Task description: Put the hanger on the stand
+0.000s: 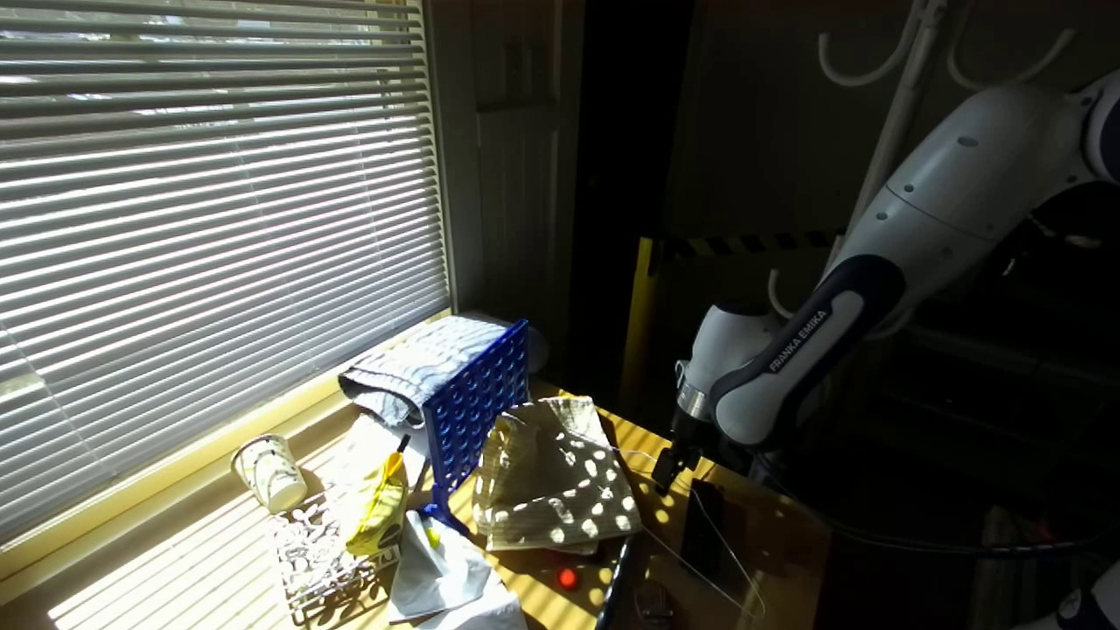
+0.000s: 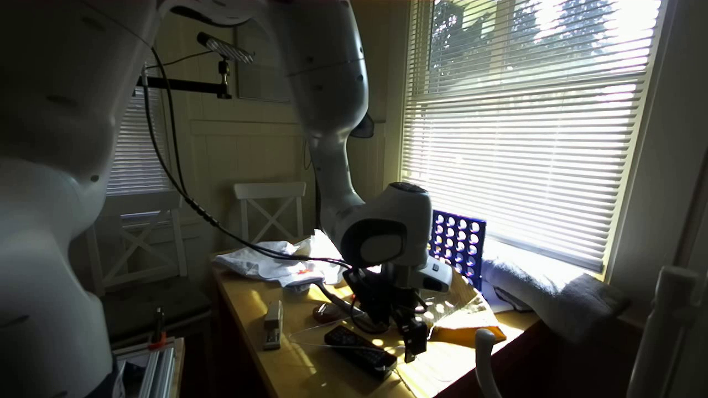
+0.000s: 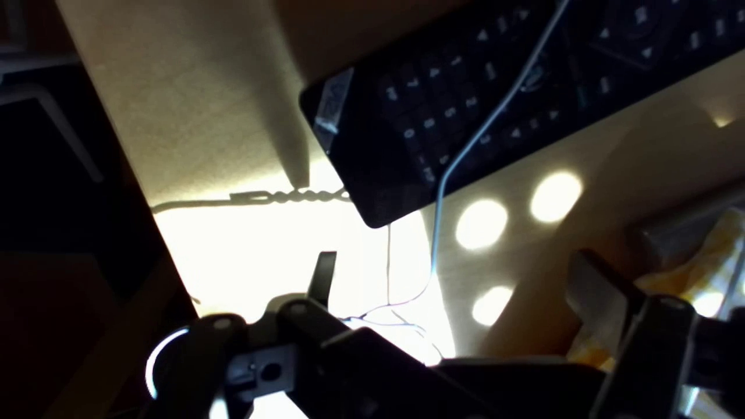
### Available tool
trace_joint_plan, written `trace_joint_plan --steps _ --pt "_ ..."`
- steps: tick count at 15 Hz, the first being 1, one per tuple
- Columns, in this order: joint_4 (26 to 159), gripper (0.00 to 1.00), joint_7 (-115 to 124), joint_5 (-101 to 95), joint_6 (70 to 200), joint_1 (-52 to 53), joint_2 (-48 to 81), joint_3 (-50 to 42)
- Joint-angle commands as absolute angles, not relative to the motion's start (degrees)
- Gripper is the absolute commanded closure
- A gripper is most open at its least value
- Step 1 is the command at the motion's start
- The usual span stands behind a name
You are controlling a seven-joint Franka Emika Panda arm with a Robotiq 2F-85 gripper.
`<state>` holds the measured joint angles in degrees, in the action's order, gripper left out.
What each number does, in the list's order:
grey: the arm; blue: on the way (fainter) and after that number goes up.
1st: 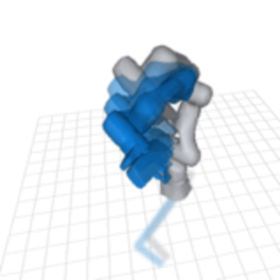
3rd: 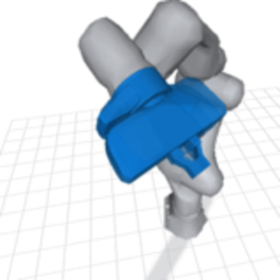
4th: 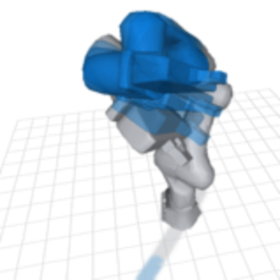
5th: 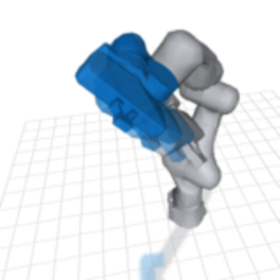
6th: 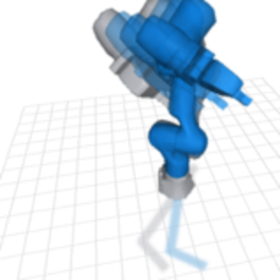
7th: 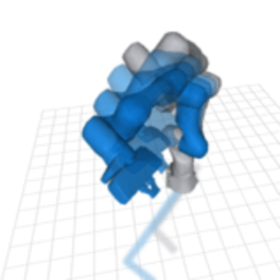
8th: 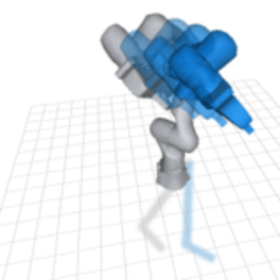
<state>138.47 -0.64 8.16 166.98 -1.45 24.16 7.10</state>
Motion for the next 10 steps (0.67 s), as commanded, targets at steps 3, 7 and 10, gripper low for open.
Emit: trace_joint_plan --steps 3,7,10 --pt "139.25 0.00 -2.23 7.19 165.67 -1.59 23.88 7.13" --pt "139.70 0.14 -3.00 7.38 165.18 -1.64 23.44 7.65" --pt "139.82 0.37 -3.31 7.30 165.41 -1.51 23.30 7.78"
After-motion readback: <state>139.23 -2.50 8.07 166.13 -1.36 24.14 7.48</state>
